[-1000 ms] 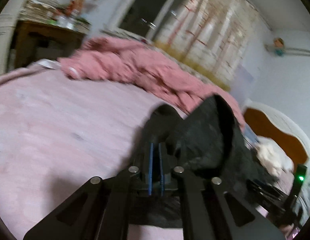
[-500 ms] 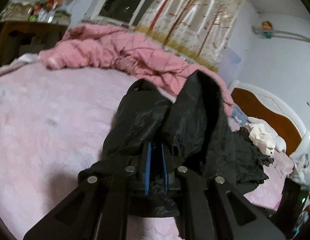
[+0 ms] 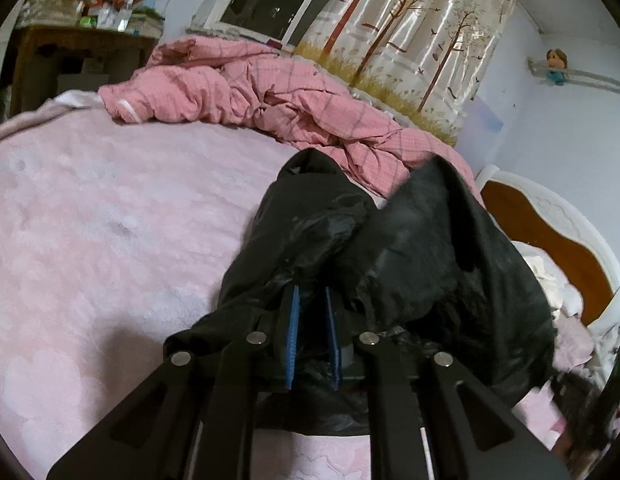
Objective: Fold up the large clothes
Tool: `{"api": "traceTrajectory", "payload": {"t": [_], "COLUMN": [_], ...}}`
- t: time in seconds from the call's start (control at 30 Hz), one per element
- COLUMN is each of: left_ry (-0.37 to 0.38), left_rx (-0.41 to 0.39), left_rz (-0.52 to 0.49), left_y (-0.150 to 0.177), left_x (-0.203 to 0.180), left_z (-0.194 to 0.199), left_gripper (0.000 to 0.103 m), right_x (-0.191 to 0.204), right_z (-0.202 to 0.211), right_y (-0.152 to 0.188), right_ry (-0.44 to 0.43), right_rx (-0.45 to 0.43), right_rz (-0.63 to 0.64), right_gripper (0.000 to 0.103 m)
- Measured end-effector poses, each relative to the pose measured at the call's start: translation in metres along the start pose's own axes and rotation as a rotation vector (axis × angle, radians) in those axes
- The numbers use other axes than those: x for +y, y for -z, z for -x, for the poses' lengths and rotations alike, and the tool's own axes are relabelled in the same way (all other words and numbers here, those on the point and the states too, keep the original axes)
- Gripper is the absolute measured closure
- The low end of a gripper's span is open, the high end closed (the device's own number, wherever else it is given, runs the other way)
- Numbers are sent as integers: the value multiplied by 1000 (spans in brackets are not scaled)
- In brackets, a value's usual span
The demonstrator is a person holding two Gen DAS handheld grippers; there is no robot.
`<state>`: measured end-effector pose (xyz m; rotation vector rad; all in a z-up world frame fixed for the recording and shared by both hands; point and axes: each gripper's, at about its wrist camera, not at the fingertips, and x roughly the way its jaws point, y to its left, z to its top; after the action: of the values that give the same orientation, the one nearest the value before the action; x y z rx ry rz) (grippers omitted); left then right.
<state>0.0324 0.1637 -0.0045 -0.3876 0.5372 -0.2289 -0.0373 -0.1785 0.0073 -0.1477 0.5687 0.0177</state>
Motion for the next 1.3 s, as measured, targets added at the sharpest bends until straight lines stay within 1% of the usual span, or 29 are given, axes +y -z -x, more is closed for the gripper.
{"api": "traceTrajectory", "payload": {"t": [0.03,0.07,0.1,0.17,0.2,0.23,0.27,0.33,0.37,0.4,0.5,0.53,0.6,0.63,0.67,0.7,0.73,0.77,0.8,0.83,0.87,0.93,1.03,1.07,1.1,1.17,1.2,1.23,1.3], "left_ry": [-8,-3,24,136,183,210,203,135,98,85,95,83,0,-48,-76,-87,-68,-30,-5,-6,-31,-81,-137,-155,-163,-174,-180,-187,-166], "left_rx": [-4,-1,8,16,6,-19,-53,-111,-128,-130,-78,-50,36,72,96,124,138,141,132,113,93,84,137,150,156,155,157,155,130], "left_rz": [-12,-14,-2,52,70,72,55,-11,-44,-61,-81,-90,-129,-148,-157,-165,-170,-178,-190,-209,-229,-257,-268,-269,-275,-291,-295,-296,-266], "left_y": [0,-1,-2,-7,-10,-13,-15,-19,-19,-19,-15,-13,-8,-2,4,9,13,17,20,25,30,41,53,55,56,60,62,63,59], "left_x": [-2,-2,-1,5,9,11,10,5,2,0,-3,-5,-10,-12,-12,-13,-15,-17,-20,-23,-25,-27,-26,-26,-27,-29,-29,-29,-26], "left_z": [1,1,2,9,14,21,29,39,41,40,27,20,0,-9,-15,-20,-20,-14,-7,1,6,9,-3,-8,-9,-7,-5,-3,5], "left_gripper": [87,86,83,76,69,66,65,64,64,64,64,64,64,65,65,65,65,65,62,61,61,60,60,60,60,60,60,60,61], "right_x": [-14,-25,-40,-60,-69,-79,-89,-106,-110,-112,-113,-113,-107,-105,-104,-106,-111,-113,-118,-122,-124,-126,-114,-110,-100,-89,-85,-84,-86], "right_z": [-3,-5,-9,-14,-14,-18,-21,-22,-25,-27,-28,-29,-33,-37,-44,-51,-54,-54,-50,-46,-44,-38,-30,-30,-31,-40,-49,-57,-73], "right_y": [-3,-6,-12,-21,-23,-29,-34,-44,-48,-52,-65,-68,-77,-79,-82,-83,-83,-83,-80,-77,-75,-68,-59,-56,-52,-44,-37,-32,-18], "right_ry": [55,85,130,218,241,260,265,265,275,287,305,314,344,356,373,409,428,431,421,404,388,295,113,72,-11,-106,-151,-166,-142], "right_rx": [-6,-10,-18,-33,-35,-32,-28,-26,-25,-28,-66,-84,-110,-102,-83,-61,-62,-72,-94,-103,-105,-105,-101,-97,-84,-43,3,35,106], "right_rz": [-15,-29,-42,-50,-49,-47,-59,-82,-80,-74,-49,-37,4,20,31,20,-8,-30,-72,-98,-111,-142,-128,-116,-90,-65,-74,-88,-108], "right_gripper": [99,99,99,99,99,99,99,99,99,99,99,99,99,94,87,67,46,39,34,34,34,34,34,34,34,34,34,34,34]}}
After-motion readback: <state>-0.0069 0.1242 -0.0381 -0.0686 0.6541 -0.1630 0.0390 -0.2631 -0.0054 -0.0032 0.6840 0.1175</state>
